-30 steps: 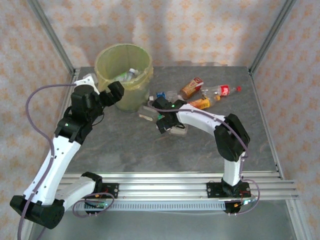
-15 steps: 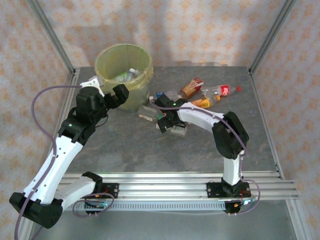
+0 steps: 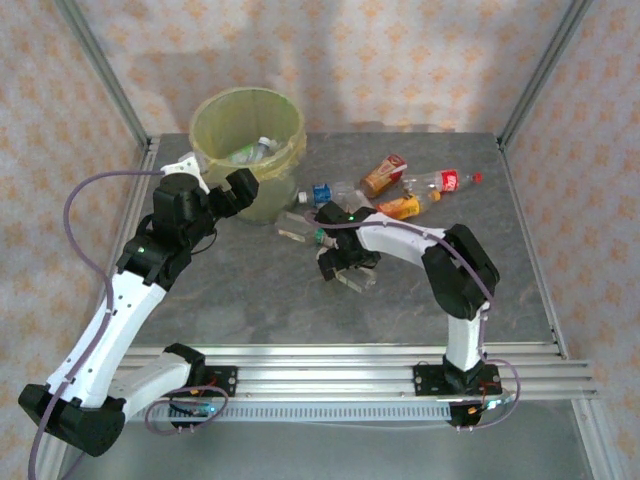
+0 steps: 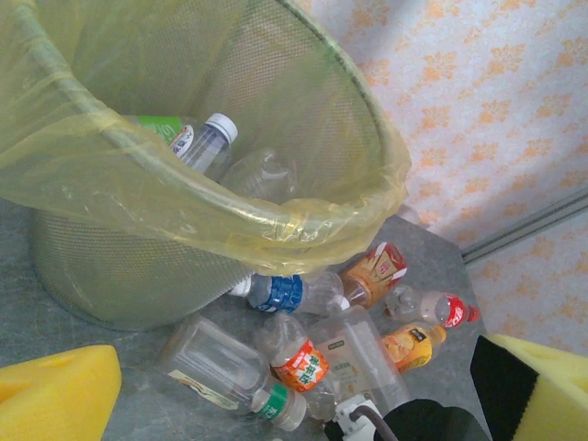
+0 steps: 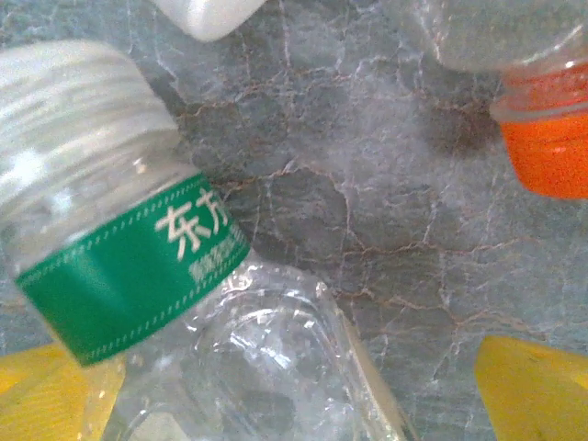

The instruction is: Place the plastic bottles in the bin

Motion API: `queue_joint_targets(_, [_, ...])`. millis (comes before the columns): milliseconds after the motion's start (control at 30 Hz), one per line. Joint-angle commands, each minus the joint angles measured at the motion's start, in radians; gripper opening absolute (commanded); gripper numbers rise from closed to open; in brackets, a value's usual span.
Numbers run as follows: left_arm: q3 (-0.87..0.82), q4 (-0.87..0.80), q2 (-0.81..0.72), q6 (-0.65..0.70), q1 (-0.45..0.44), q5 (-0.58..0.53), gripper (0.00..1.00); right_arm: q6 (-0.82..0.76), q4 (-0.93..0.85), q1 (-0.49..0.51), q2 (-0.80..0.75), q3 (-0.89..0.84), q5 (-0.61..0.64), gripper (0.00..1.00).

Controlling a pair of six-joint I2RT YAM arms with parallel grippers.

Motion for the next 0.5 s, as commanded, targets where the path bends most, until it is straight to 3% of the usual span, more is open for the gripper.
queue_joint_targets(0, [0.029,0.008,0.004,0.003,-0.008,-0.021,1.0,0.033,-0.007,0.003,-0.054,-0.024,-0.024,0.99])
queue_joint_targets(467, [0.041,-0.001,-0.002,0.008,-0.008,-0.023,1.0,0.065,0.006,0.003,-0.126,-0.147,-0.055,0.99])
